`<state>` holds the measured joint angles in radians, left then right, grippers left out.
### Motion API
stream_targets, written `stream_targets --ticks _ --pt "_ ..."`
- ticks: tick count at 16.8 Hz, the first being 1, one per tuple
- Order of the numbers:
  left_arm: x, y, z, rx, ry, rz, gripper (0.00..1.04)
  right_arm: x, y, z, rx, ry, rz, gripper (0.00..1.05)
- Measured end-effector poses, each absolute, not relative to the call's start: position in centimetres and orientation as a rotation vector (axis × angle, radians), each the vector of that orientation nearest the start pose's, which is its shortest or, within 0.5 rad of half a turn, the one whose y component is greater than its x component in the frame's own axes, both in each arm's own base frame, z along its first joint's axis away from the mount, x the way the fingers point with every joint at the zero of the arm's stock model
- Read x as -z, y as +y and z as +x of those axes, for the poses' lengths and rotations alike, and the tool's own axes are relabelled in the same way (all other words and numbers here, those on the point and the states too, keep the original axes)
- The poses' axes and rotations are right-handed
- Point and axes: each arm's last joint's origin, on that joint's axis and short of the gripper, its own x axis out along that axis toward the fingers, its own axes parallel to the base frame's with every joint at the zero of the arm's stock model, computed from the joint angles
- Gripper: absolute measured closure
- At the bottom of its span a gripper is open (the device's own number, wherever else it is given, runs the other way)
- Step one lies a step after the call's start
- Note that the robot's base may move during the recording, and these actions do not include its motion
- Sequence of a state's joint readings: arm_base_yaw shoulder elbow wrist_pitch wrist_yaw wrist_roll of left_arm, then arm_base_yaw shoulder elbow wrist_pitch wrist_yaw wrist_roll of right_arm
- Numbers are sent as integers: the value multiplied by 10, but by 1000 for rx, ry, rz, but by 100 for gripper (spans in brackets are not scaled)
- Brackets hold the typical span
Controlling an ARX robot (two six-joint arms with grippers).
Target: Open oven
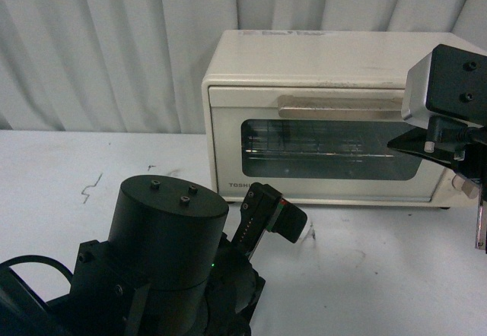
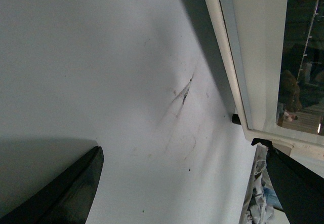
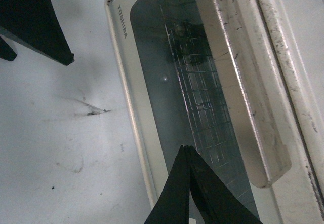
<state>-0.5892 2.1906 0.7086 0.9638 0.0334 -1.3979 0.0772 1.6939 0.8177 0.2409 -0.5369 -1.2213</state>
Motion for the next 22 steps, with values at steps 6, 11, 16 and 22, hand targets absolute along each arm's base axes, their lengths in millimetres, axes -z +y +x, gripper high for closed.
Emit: stream_targets --ticks 6,11,16,22 --pt "-32 -189 281 152 825 -1165 7 -175 46 329 -883 125 -993 103" --pt "-32 -188 282 152 821 -1166 7 -190 56 349 -871 59 -1034 103" --pt "-32 -185 283 147 815 -1170 7 -191 60 360 -873 64 -1038 103" --pt "-32 -185 283 144 814 -1168 7 -185 60 363 -883 83 -1023 103"
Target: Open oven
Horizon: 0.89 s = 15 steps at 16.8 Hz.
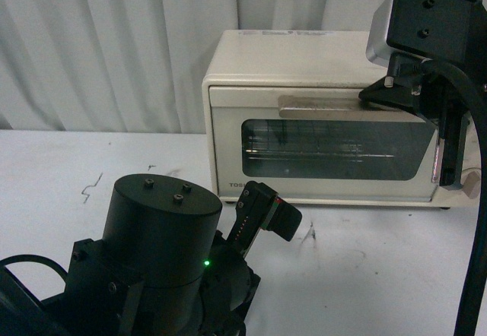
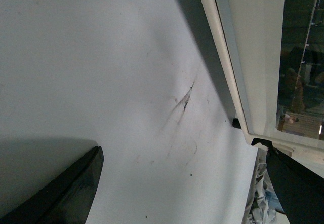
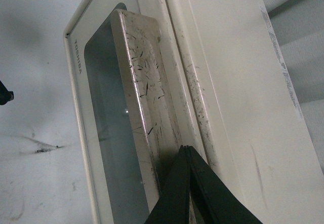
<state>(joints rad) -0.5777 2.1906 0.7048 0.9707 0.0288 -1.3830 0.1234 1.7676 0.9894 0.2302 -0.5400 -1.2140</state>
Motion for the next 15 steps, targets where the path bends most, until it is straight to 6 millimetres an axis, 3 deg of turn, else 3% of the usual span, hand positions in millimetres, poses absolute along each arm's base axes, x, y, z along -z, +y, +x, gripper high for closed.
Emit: stream_targets --ticks 15 --pt "-31 -185 283 137 813 -1162 7 -163 53 345 -905 75 -920 103"
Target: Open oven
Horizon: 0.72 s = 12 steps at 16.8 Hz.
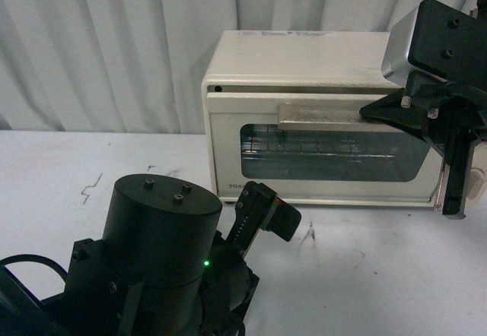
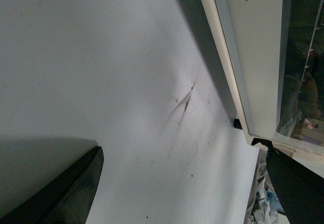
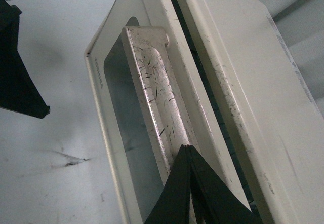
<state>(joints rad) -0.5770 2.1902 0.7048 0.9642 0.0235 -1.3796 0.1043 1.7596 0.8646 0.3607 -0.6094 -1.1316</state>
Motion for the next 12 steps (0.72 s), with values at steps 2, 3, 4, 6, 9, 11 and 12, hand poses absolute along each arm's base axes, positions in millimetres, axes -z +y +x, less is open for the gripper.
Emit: stream_targets --ticks 2,3,4,6,9,11,12 --pt "-31 -185 283 135 812 -1162 7 -157 53 340 -919 76 -897 103" --pt "-31 -184 282 135 812 -1161 7 -156 53 338 -922 77 -893 103" --pt "-31 -184 282 134 811 -1161 7 -156 53 337 -925 76 -886 103" --pt "-31 -184 281 132 811 -1160 7 -154 54 336 -929 77 -869 103" --pt "-31 -183 280 129 809 -1158 7 -146 60 328 -972 80 -827 103" --pt "-31 -182 279 128 810 -1157 7 -135 61 320 -1019 102 -783 103" --pt "-31 -182 278 126 809 -1154 7 -131 62 316 -1040 114 -758 103"
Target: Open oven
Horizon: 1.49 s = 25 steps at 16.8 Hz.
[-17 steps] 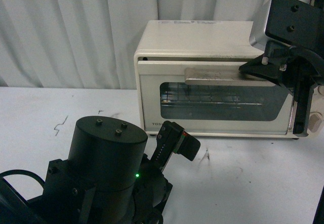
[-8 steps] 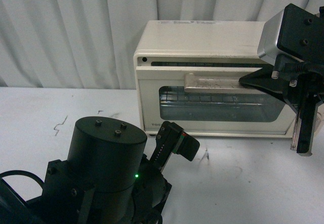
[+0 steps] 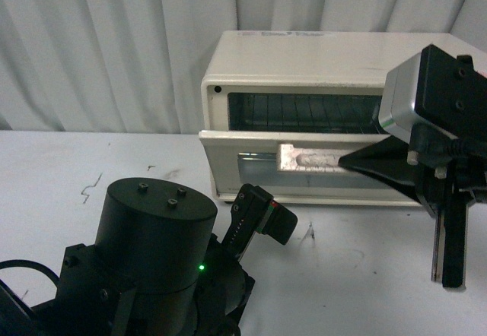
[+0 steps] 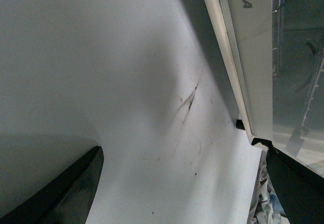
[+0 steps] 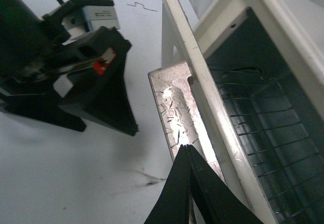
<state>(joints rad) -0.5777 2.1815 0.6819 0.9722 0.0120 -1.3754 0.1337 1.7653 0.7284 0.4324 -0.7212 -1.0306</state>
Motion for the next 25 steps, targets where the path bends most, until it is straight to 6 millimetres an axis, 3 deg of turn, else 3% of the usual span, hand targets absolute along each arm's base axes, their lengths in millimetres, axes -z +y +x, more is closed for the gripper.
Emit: stream_targets --ticks 3,8,13,19,20,21,23,25 --pt "-31 -181 277 128 807 -1150 7 -125 66 298 -1084 191 -676 103" --pt "-31 -182 277 132 807 -1145 7 -182 61 298 -978 82 -662 103" --pt "-31 -182 277 134 806 -1140 7 -198 40 306 -907 105 -692 102" --pt "-31 -184 276 138 807 -1138 7 -217 32 304 -877 63 -750 43" --pt "-31 -184 276 137 808 -1138 7 -220 36 305 -722 9 -770 43" --pt "-31 -184 276 137 806 -1138 7 -219 33 295 -449 13 -702 54" --pt "-31 -184 276 139 808 -1138 7 -211 19 263 -85 11 -365 76" --pt "-31 -184 276 137 806 -1137 7 -208 12 243 6 -15 -135 96"
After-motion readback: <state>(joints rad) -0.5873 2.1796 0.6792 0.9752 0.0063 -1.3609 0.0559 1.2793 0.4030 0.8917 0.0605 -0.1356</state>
